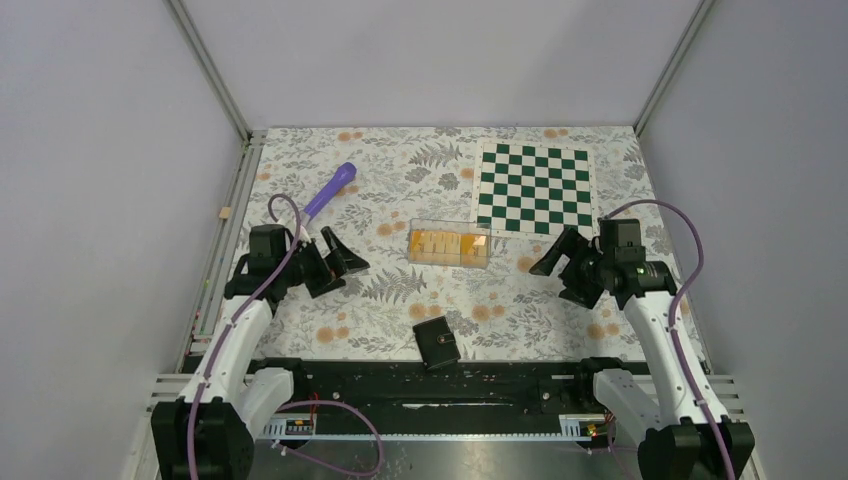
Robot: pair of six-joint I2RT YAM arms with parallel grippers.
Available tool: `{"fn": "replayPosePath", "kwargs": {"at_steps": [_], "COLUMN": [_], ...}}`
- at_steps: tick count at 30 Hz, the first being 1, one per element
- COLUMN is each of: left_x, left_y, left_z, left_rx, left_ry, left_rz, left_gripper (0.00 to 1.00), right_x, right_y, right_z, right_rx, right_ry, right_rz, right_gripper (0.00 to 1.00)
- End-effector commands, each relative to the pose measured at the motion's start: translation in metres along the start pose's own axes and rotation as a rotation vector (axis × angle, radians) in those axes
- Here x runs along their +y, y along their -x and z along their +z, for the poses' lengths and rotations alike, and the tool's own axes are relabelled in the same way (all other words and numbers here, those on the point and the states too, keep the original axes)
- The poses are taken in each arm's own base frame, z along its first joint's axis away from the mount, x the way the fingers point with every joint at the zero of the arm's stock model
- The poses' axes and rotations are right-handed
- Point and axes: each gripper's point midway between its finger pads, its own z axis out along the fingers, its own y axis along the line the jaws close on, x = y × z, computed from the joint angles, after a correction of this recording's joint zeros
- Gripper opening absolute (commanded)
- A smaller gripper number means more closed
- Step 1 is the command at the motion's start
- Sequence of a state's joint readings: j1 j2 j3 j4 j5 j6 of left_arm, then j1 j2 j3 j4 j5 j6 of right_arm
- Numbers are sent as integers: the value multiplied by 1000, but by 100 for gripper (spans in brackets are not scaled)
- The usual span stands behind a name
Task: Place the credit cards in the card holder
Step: Pick up the card holder from the center of the board.
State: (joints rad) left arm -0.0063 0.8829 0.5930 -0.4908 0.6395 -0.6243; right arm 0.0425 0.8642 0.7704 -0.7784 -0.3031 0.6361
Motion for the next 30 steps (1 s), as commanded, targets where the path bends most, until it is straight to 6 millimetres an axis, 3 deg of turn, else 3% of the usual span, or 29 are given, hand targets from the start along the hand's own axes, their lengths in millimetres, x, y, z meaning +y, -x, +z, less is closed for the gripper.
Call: {"fn": "replayPosePath", "kwargs": {"at_steps": [1, 4, 8, 15, 22, 30], "left_x": [-14, -3, 9, 12, 16, 18], "left_y": [17, 6, -27, -77, -117, -157], "left_z": [9, 23, 47, 84, 95, 103], "left_rx": [-1, 63, 195, 329, 454, 529], "left_ry": [-73, -66, 9, 126, 141, 166], "left_rz": [29, -52, -88, -109, -141, -210], "left_gripper": [99, 99, 99, 97, 84, 79], "right_x": [21, 20, 21, 22, 33, 50], "right_y": [10, 7, -11, -62, -107, -149], "right_z": [-3, 5, 13, 39, 65, 98], "right_rx": [27, 80, 149, 295, 430, 535], "right_ry": [61, 53, 63, 110, 166, 207], "right_rz": [-83, -111, -151, -170, -156, -74], "right_gripper": [97, 97, 97, 91, 84, 74]}}
